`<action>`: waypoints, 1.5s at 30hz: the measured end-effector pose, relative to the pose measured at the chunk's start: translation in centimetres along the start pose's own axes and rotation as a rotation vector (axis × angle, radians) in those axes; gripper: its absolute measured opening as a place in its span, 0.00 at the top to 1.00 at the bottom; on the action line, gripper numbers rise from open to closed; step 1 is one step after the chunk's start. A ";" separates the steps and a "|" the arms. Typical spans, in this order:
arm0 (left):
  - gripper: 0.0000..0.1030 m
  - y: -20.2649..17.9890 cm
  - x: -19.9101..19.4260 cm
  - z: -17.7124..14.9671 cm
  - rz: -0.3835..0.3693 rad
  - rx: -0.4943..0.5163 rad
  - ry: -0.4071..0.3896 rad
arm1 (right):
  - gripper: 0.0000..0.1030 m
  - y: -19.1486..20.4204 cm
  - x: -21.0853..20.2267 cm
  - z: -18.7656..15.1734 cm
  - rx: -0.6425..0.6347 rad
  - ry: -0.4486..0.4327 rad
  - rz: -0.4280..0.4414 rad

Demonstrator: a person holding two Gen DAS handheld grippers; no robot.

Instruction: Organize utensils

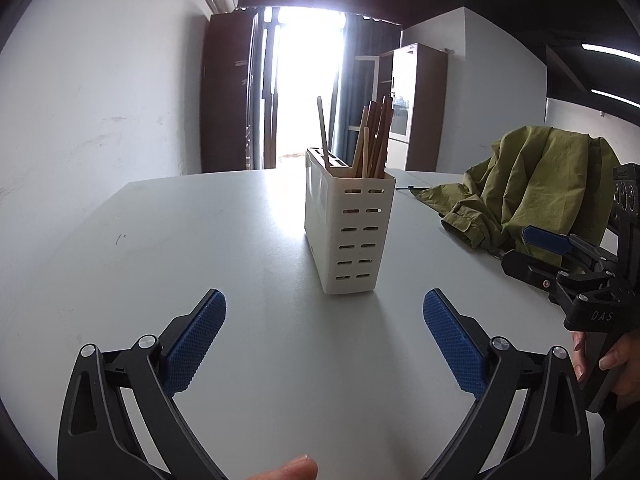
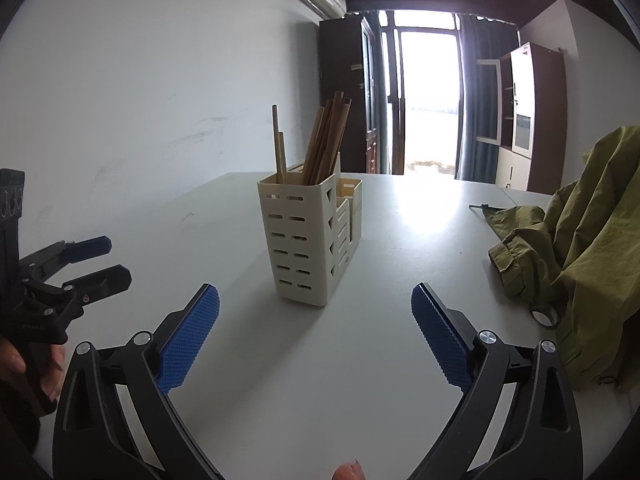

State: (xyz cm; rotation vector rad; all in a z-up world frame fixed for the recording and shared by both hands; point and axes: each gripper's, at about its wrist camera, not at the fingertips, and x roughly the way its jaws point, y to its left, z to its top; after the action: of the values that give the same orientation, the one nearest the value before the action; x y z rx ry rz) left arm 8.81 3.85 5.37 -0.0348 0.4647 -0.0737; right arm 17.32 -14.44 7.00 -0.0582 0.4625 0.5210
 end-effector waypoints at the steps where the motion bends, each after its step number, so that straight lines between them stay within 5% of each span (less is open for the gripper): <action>1: 0.06 0.0 0.0 0.0 0.006 0.005 0.000 | 0.05 0.2 0.0 0.0 -0.006 -0.002 0.008; 11: 0.06 0.2 -0.4 -0.1 0.029 0.015 -0.008 | 0.05 1.0 0.2 -0.3 0.003 0.022 0.087; 45: 0.06 -0.6 -0.3 -0.5 0.052 0.084 0.006 | 0.05 1.4 0.7 -1.2 -0.019 0.035 0.082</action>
State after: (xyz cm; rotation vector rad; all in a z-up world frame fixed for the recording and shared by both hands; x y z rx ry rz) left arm 8.29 3.25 5.07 0.0596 0.4684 -0.0425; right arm 16.66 -13.13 5.71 -0.0665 0.4961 0.6055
